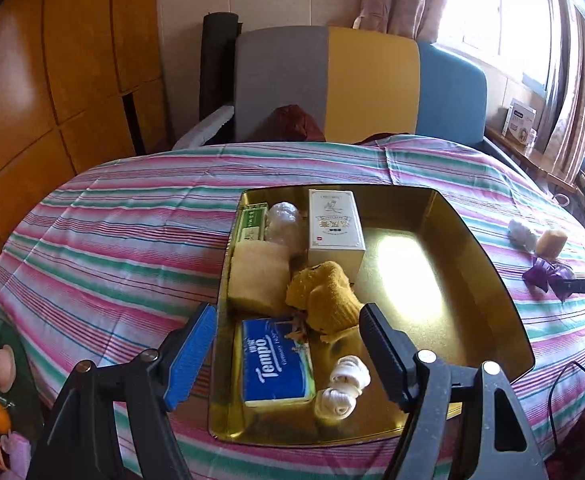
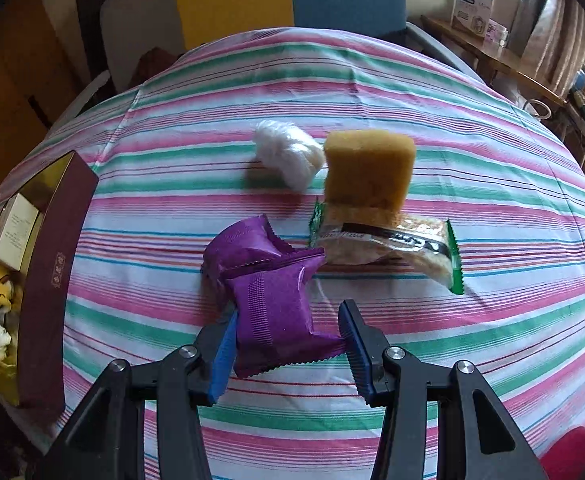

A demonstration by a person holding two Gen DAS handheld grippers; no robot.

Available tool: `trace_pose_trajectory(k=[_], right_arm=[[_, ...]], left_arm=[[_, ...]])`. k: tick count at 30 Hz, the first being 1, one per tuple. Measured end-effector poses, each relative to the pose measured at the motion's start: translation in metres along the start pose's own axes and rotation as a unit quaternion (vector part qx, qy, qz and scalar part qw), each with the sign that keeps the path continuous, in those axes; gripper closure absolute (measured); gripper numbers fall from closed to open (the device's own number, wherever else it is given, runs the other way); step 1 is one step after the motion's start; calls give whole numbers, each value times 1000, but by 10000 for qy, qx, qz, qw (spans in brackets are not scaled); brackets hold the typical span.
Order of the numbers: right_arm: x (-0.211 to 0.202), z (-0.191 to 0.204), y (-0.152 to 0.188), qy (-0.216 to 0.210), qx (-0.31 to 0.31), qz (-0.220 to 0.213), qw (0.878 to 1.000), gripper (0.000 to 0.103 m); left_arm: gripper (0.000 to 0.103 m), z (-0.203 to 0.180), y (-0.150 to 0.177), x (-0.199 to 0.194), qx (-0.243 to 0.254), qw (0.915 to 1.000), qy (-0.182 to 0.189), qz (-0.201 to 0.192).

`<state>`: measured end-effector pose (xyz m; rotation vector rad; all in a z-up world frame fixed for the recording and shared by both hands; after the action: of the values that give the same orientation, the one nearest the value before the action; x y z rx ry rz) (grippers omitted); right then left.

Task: Organize objects
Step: 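Grasp a purple snack packet with the right tool, then carry the purple packet into the gold tray and open the right tool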

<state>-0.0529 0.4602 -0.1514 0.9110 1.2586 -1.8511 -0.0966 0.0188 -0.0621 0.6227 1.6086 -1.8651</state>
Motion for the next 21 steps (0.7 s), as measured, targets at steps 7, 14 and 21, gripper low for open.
trace_pose_trajectory(k=[7, 14, 21], right_arm=[[4, 24, 13, -241, -130, 151, 9995, 54], [7, 69, 24, -663, -345, 301, 9967, 54], [2, 148, 18, -1224, -710, 148, 9898, 54]], left_arm=[[28, 6, 9, 0, -31, 10000, -11, 74], [28, 3, 15, 1, -46, 9999, 35, 134], [28, 7, 18, 1, -99, 9998, 32, 165]])
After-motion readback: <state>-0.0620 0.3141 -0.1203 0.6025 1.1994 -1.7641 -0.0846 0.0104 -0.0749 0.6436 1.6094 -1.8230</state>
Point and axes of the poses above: each gripper's, at about its wrist camera, not at the fingertips, and x roughly the way its jaws point, z to its left, y to its underside, the point moved 9 cm from there along x, roughly the way its jaws point, and after that the axes turned 13 degrees about -y, right-handed, at the moved point
